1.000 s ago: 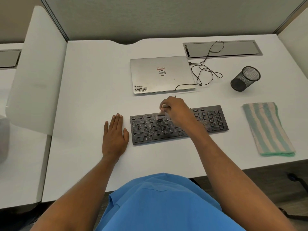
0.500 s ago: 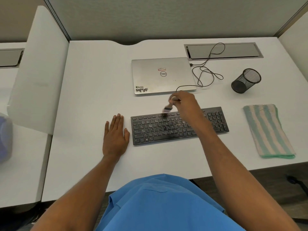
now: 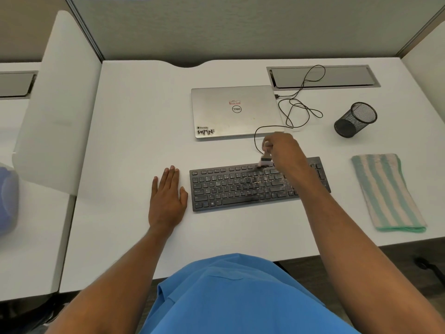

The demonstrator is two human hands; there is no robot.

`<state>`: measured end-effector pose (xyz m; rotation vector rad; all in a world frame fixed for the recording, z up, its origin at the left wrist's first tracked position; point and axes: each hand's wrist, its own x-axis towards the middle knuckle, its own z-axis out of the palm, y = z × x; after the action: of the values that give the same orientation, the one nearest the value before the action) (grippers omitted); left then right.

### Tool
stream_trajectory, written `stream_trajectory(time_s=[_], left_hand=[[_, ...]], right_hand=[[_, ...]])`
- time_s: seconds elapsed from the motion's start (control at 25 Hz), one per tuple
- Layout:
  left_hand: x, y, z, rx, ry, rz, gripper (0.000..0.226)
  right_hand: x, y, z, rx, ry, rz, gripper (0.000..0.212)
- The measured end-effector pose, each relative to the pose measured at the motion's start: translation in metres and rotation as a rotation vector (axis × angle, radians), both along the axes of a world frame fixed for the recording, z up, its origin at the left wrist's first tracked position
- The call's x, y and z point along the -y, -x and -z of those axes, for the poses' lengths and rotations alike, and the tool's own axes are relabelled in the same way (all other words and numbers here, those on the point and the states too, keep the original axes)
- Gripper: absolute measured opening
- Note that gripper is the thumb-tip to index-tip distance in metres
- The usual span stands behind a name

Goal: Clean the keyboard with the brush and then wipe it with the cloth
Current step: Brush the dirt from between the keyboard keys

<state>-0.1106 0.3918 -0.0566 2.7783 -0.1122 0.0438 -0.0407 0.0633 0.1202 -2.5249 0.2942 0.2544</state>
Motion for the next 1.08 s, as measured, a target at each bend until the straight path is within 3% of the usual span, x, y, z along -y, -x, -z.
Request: stream_trajectory(time_s=[0.32, 0.48, 0.64, 0.72, 0.88, 1.08], left_hand=[[0.000, 0.001, -0.003, -0.002, 0.000, 0.001, 0.067], [0.000, 0.000, -0.002, -0.009, -0.004, 0.003, 0.068], [0.001, 0.001, -0.002, 0.001, 0.002, -0.002, 0.067], [0.001, 0.001, -0.002, 0.001, 0.003, -0.001, 0.068], [0.000, 0.000, -0.002, -0.004, 0.001, -0.004, 0.068], [0.000, 0.000, -0.001, -0.004, 0.003, -0.001, 0.068]], right_hand=[[-0.056, -0.003, 0.005, 0.040, -0.047, -0.197, 0.019], [-0.034, -0.003, 0.004, 0.010, -0.087, -0.102, 0.018], [-0.004, -0.002, -0.002, 0.009, 0.071, -0.045, 0.023], [-0.009, 0.001, -0.003, 0.104, 0.155, -0.044, 0.018], [-0.037, 0.015, 0.002, 0.322, -0.035, 0.077, 0.029], [-0.043, 0.022, 0.011, 0.220, -0.025, 0.080, 0.035]])
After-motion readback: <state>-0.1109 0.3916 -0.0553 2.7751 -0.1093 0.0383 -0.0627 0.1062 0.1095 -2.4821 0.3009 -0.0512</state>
